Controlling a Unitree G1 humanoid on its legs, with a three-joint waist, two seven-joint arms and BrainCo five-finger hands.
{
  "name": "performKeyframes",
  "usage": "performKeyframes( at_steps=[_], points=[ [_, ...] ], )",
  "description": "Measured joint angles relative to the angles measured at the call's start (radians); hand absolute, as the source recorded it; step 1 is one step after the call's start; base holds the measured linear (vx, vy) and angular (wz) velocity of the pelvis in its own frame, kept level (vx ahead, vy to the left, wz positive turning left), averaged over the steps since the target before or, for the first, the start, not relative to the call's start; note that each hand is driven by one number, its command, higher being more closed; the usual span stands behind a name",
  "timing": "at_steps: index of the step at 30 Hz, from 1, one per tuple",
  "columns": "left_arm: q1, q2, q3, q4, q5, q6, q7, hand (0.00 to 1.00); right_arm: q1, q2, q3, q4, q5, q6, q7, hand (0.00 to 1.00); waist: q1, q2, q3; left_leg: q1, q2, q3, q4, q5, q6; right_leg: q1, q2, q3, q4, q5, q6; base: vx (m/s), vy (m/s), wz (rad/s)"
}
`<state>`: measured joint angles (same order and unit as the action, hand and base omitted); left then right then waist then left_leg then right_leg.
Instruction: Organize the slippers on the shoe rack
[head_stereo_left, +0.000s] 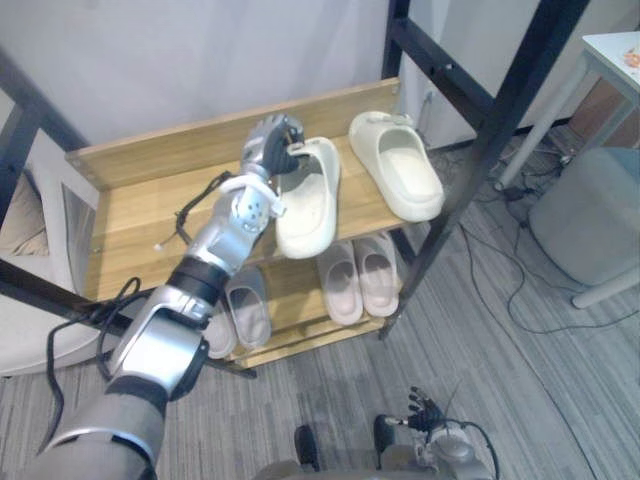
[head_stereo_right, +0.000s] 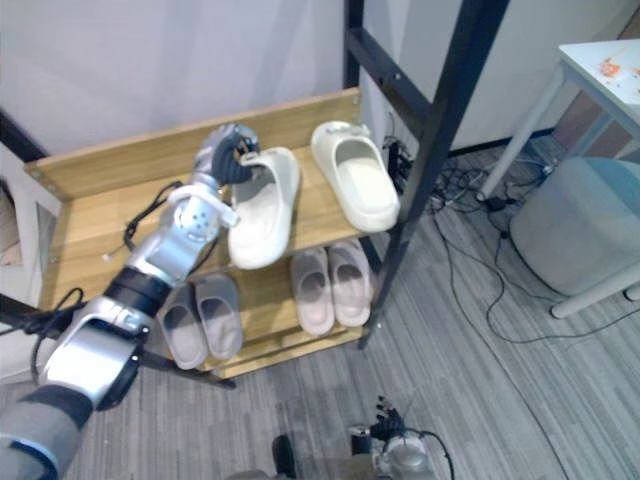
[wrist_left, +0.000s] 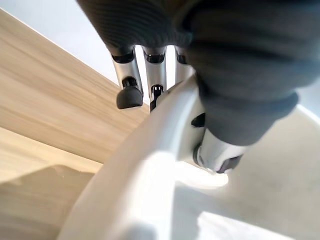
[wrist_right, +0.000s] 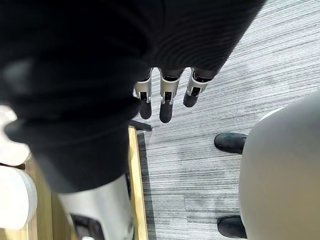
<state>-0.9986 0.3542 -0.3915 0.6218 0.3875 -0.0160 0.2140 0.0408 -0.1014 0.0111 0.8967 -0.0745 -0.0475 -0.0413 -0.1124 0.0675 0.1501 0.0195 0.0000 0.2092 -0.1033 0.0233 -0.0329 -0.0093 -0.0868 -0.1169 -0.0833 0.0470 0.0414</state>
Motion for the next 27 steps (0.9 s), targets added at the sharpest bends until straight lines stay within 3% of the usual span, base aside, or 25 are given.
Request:
performKeyframes(
  at_steps=[6,7,27],
  points=[
    [-0.015,-0.008,0.001,0.042,0.0,0.001,0.006,1.0,-0.001,-0.004,-0.005,0.0,0.005,0.0,-0.001,0.0,0.0,0.006,0.001,0.0,0.005,0.009,0.0,0.0,0.0,-0.002,0.005,0.01,-0.004,0.005,-0.003,0.0,0.0,-0.04],
    [-0.02,-0.008,0.001,0.049,0.0,0.002,0.006,0.0,-0.001,-0.004,-0.005,0.001,0.005,0.0,-0.001,0.0,0.001,0.006,0.001,0.0,0.006,0.013,0.0,0.0,0.0,-0.004,0.006,0.013,-0.004,0.006,-0.003,-0.01,-0.001,-0.11],
    [-0.042,-0.015,0.087,0.106,-0.009,0.023,0.024,0.0,-0.001,0.002,-0.006,0.0,0.005,-0.003,-0.009,0.0,0.0,0.003,0.004,-0.008,0.008,0.041,0.0,-0.002,-0.002,-0.025,0.009,0.041,-0.005,0.016,0.003,-0.01,-0.004,-0.04]
  ],
)
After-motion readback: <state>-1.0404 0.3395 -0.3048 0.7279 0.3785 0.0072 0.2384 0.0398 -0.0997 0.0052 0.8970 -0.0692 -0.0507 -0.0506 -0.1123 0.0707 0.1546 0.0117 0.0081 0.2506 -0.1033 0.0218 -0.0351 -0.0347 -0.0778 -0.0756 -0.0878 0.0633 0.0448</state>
